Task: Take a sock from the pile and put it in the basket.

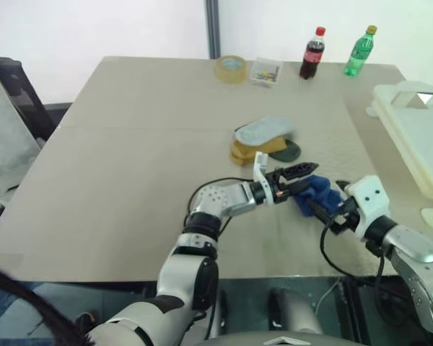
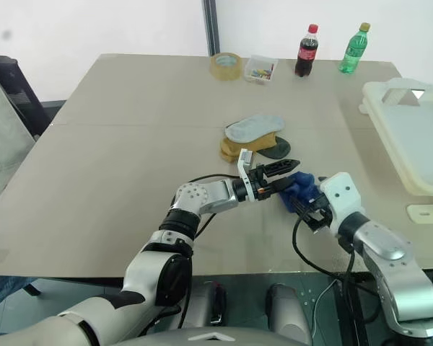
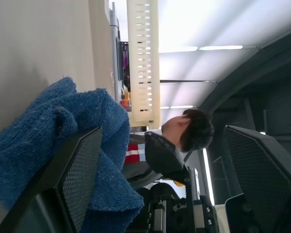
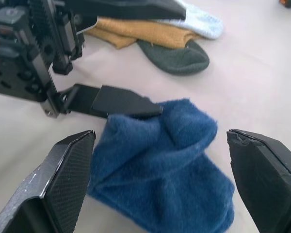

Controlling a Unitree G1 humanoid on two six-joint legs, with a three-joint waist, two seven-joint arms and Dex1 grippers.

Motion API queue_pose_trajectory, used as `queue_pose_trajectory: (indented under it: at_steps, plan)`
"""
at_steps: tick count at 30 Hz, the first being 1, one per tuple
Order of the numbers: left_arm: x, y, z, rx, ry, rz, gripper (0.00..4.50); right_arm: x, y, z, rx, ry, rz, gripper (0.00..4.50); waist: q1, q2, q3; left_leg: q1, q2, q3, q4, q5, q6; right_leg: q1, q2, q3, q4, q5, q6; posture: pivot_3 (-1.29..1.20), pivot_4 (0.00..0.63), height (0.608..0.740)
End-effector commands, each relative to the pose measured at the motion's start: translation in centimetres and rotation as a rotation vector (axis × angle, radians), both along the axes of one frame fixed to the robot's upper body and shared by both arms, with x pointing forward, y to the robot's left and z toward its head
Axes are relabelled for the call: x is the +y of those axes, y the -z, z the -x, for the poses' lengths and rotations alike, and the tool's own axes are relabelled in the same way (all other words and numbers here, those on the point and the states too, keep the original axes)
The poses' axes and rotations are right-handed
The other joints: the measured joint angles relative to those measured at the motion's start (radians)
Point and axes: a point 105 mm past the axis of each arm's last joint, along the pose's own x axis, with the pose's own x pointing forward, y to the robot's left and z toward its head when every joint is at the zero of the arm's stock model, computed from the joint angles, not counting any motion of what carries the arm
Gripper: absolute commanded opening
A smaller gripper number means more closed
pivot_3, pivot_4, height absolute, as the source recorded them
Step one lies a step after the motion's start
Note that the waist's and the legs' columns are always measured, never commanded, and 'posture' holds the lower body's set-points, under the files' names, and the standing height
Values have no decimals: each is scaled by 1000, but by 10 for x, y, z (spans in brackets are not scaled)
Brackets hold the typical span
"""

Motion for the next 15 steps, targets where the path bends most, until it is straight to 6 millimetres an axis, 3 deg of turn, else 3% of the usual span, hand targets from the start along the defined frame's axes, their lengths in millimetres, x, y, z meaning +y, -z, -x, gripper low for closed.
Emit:
queue_pose_trajectory:
  at_steps: [1, 8, 15]
  plan:
    - [-55, -30, 28, -22, 141, 103, 4305, -3, -4, -8, -32, 41, 32, 4431, 0, 0, 0, 0, 0, 0, 0, 0, 0, 0, 0, 0, 0, 0, 0, 0, 150, 740]
    - [-57, -30, 32, -30, 158, 102, 4305, -25, -1, -24, -45, 195, 68, 4431, 0, 0, 0, 0, -1, 0, 0, 0, 0, 0, 0, 0, 0, 0, 0, 0, 150, 740]
    - [-57, -32, 32, -96, 167, 79, 4305, -24, -3, -29, -29, 244, -54, 4431, 1, 0, 0, 0, -1, 0, 0, 0, 0, 0, 0, 0, 1, 0, 0, 0, 150, 740]
